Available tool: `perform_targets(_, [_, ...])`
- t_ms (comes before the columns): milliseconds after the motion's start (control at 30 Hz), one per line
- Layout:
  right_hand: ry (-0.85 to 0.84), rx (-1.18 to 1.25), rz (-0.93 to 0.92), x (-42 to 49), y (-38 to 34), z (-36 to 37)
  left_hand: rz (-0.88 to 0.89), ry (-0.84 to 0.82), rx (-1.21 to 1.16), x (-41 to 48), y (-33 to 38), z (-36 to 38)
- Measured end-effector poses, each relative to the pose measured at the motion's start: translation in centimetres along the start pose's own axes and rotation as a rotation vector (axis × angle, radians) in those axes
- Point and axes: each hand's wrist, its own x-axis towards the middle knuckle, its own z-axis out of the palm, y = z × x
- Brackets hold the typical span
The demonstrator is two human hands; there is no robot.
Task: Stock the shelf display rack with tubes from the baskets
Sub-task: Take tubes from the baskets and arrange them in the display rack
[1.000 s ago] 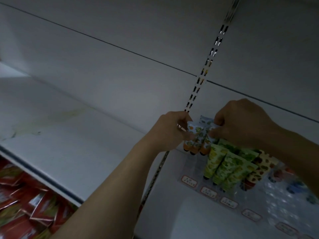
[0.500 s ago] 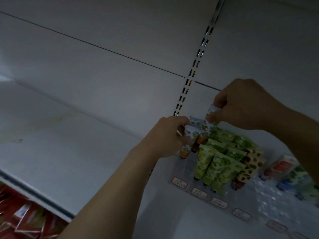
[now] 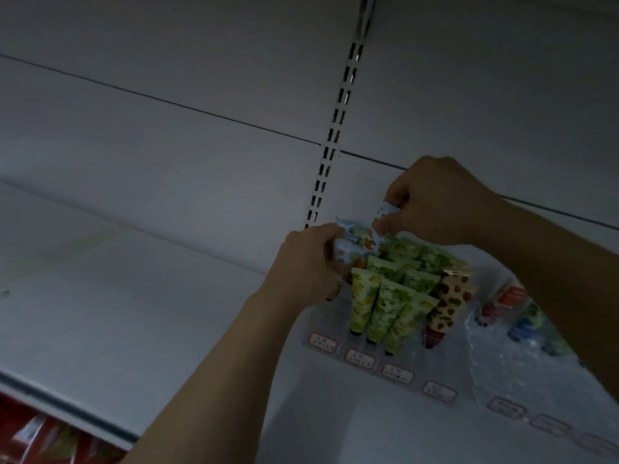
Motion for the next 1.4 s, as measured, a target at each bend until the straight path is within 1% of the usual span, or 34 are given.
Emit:
perform_targets(67, [-0.015, -0.014, -0.017, 0.1, 0.2, 0.6, -0.072, 0.022, -0.005, -0.3, -0.9, -0.2])
perform_targets(133, [-0.022, 0.017, -0.009, 0.1, 0.2, 1.0, -0.088, 0.011, 0.024, -0.4, -1.5, -0.2])
perform_targets(367, [-0.041, 0.101, 0.001, 0.0, 0.2, 2.5, 0.068, -0.005, 0.135, -0.2, -0.4, 0.3])
perform_targets(500, [-0.048, 0.081, -0.017, 0.2, -0.1, 2.0, 0.054, -0.012, 0.191, 0.0, 0.1, 0.9])
perform_targets(600, [-0.041, 0.089, 0.002, 0.2, -0.1, 0.7, -0.007, -0.021, 0.139, -0.2, 0.2, 0.8])
perform_targets(667, [-0.004, 0.177, 0.055, 0.2, 0.0, -0.9, -0.041, -0.014, 0.071, -0.4, 0.0, 0.6])
perform_targets(767, [0.108, 0.247, 0.09, 0.4, 0.1, -3.5, -0.093, -0.081, 0.095, -0.5, -0.1, 0.4])
perform_targets(933, [0.212, 0.173, 0.086, 0.5, -0.3, -4.7, -0.18, -0.292, 0.214, 0.7, 1.2, -1.3])
perform_targets(967, [0.227, 0.165, 0.089, 0.4, -0.3, -4.4, -0.184, -0.285, 0.243, 1.0, 1.6, -1.7])
perform_targets(1033, [0.238, 0.172, 0.105, 0.3, 0.0, -3.8, -0.149, -0.176, 0.275, 1.3, 2.5, -2.1])
perform_targets(1100, [0.234, 0.201, 0.131, 0.0, 0.5, -3.5, -0.071, -0.07, 0.201, 1.5, 2.9, -2.0])
perform_targets(1167, [0.244, 0.24, 0.145, -0.2, 1.0, -3.3, -0.029, -0.111, 0.041, 1.8, 3.0, -1.7])
perform_targets(1200, [0.252, 0.264, 0.149, -0.3, 1.2, -3.2, -0.042, -0.151, -0.015, 1.9, 3.0, -1.5])
perform_targets(1267, [0.262, 0.309, 0.16, -0.4, 1.6, -3.1, -0.047, -0.148, 0.028, 2.1, 3.0, -1.0])
perform_targets(1333, [0.285, 0.343, 0.173, -0.5, 2.0, -3.1, -0.025, -0.062, 0.098, 2.3, 3.1, -0.6])
perform_targets(1400, [0.329, 0.364, 0.187, -0.6, 2.6, -3.2, -0.01, -0.021, 0.117, 2.4, 3.4, -0.4])
